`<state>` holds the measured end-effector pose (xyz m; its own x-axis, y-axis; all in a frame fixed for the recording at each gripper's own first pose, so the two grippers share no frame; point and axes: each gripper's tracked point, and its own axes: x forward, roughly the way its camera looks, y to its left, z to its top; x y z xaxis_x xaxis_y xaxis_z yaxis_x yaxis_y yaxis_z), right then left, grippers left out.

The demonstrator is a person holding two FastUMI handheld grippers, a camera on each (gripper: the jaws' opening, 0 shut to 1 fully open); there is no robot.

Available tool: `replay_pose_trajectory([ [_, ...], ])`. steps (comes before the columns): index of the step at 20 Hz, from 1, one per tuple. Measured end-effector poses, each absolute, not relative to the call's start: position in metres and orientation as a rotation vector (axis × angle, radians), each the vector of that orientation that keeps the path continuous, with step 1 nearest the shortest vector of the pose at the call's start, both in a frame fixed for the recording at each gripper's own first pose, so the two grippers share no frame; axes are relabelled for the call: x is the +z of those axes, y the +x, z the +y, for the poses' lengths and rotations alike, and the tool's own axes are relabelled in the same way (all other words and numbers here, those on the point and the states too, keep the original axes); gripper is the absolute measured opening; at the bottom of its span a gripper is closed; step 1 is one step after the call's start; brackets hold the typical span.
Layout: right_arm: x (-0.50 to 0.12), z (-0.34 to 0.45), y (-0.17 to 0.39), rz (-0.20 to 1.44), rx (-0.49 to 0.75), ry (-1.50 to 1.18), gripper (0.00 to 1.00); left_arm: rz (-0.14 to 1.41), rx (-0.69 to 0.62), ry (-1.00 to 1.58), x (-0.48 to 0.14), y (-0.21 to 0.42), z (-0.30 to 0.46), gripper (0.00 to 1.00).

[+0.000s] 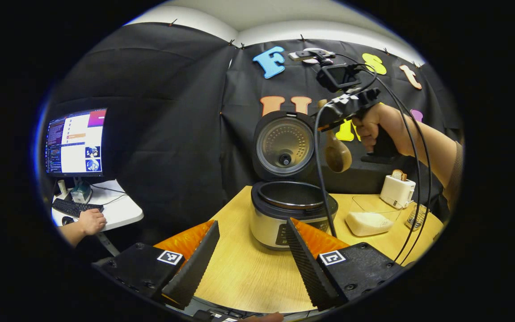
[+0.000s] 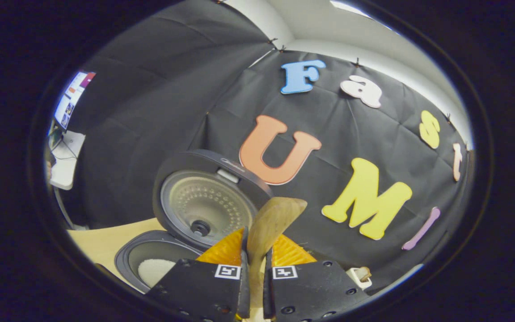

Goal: Close the left gripper, press the button to open the rice cooker; take a wooden spoon from the chopstick holder with the right hand, scoop a spoonful of rice and pour it into the rice cooker, then put the wooden spoon back into the chopstick holder.

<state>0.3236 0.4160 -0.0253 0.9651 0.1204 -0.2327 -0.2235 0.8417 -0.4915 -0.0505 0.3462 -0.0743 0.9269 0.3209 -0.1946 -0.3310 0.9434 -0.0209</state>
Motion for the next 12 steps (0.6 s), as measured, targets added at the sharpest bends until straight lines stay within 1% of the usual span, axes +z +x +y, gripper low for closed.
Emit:
replay_pose_trajectory([
  [5, -0.006, 0.32, 0.322, 0.216, 0.09, -0.428, 0.11, 0.175, 0.307, -0.053, -0.07, -0.05, 0.341, 0.95],
  [9, 0.003, 0.24, 0.321, 0.227, 0.01, -0.394, 0.11, 0.171, 0.265, -0.033, -0.065, -0.048, 0.33, 0.95],
  [10, 0.003, 0.223, 0.321, 0.235, -0.005, -0.378, 0.14, 0.166, 0.262, -0.031, -0.062, -0.044, 0.315, 0.95],
  [11, 0.003, 0.206, 0.32, 0.241, -0.02, -0.358, 0.11, 0.159, 0.259, -0.032, -0.058, -0.043, 0.308, 0.95],
  [12, 0.003, 0.189, 0.32, 0.247, -0.037, -0.341, 0.11, 0.156, 0.251, -0.035, -0.056, -0.043, 0.307, 0.95],
])
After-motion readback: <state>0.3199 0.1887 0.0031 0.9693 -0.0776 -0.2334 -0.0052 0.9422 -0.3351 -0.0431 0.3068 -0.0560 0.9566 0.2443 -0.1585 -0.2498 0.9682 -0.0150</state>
